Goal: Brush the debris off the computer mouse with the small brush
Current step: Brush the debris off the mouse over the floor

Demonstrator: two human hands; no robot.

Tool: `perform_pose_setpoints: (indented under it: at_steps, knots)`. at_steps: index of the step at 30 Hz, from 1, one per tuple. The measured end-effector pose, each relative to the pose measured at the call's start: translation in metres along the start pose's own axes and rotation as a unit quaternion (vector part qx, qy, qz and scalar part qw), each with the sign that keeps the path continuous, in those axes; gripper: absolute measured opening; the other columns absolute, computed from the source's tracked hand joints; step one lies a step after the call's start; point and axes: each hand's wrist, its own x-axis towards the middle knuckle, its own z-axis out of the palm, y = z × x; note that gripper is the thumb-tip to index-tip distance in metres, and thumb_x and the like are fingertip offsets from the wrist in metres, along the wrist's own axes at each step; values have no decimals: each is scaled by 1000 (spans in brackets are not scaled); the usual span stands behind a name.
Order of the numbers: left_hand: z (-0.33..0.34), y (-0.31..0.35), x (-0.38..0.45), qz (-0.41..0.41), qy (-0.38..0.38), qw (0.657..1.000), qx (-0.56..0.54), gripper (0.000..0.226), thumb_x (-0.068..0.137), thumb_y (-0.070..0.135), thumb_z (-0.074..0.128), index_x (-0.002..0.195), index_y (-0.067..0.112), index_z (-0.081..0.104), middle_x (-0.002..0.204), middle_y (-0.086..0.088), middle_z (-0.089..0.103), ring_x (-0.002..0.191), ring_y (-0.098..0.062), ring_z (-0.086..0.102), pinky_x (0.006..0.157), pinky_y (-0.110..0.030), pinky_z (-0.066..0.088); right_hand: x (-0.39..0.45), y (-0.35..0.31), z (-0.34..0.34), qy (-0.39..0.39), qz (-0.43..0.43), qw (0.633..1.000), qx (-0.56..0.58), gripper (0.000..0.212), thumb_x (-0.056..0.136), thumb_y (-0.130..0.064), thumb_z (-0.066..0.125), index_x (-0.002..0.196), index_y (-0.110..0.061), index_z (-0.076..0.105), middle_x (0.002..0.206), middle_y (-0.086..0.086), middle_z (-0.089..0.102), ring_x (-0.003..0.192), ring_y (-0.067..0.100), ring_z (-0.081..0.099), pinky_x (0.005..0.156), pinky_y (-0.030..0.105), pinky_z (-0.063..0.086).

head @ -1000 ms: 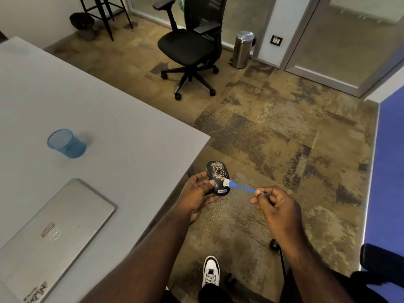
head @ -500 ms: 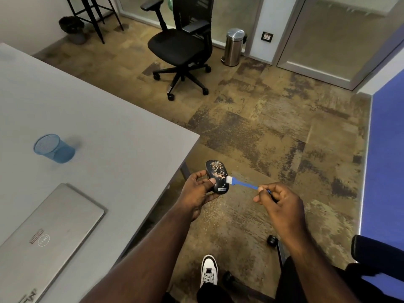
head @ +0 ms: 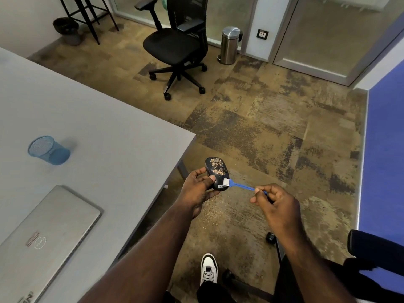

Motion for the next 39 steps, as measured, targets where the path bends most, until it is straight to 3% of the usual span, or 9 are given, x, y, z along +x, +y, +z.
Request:
perform_pose_setpoints:
  at_steps: [3,8,13,17,22,27,32,37,39]
  knots:
    - [0,0,0,1,-1,1000,11,41,92,0,60,130,5,48,109,-13,72,99,-28,70,86,-48,57,5,4,-4,43,15,999,-10,7,92,-20,65,93,-19,72,72,-23,74,57,26,69,51,31,52]
    - [0,-1,-1,1,-6,1000,10,40,92,0,59,130,5,49,104,-12,74,94,-25,72,79,-43,59,3,-6,-4,16,-4,1000,12,10,91,-18,66,86,-26,70,70,-18,75,68,38,71,61,49,58]
    - [0,-1,-2,1,-14,1000,18,38,92,0,59,129,6,50,103,-9,73,91,-22,72,77,-40,59,12,-1,-6,48,16,999,-9,6,91,-18,65,92,-18,71,70,-24,73,69,24,73,59,33,55]
    - [3,0,-1,5,-13,1000,15,39,93,0,58,130,6,48,103,-8,73,87,-19,72,77,-40,59,13,-7,-4,20,-1,1000,8,7,90,-14,67,86,-19,71,62,-14,74,50,1,65,49,18,46]
    - [3,0,0,6,-18,1000,24,39,93,1,59,130,6,50,100,-6,74,86,-19,72,75,-38,59,17,-7,-6,47,7,999,-7,8,90,-18,67,86,-25,70,67,-21,73,66,24,73,56,37,56]
    - [4,1,1,2,-22,999,27,38,93,0,58,130,6,51,104,-10,74,90,-21,71,77,-39,60,17,-12,-4,1,-24,1000,-11,7,90,-16,68,85,-20,71,61,-9,74,42,1,59,42,16,39]
    - [1,-2,-2,-5,-24,999,41,37,93,1,58,129,7,52,111,-14,72,95,-24,70,76,-37,60,24,-10,-9,41,8,999,-20,6,91,-19,67,87,-22,71,66,-23,73,67,35,72,57,45,58]
    - [0,-3,-1,-7,-29,999,44,35,93,1,58,127,8,54,110,-13,72,93,-22,71,71,-35,60,18,-11,-5,-12,-24,999,-19,8,90,-17,68,85,-22,71,65,-18,74,33,5,40,37,20,32]
    - [1,-3,-2,-8,-29,998,50,33,93,1,58,125,10,55,105,-10,73,89,-20,71,70,-34,60,21,-10,-5,16,-4,999,-40,5,90,-20,67,88,-21,72,64,-19,73,36,5,50,39,21,38]
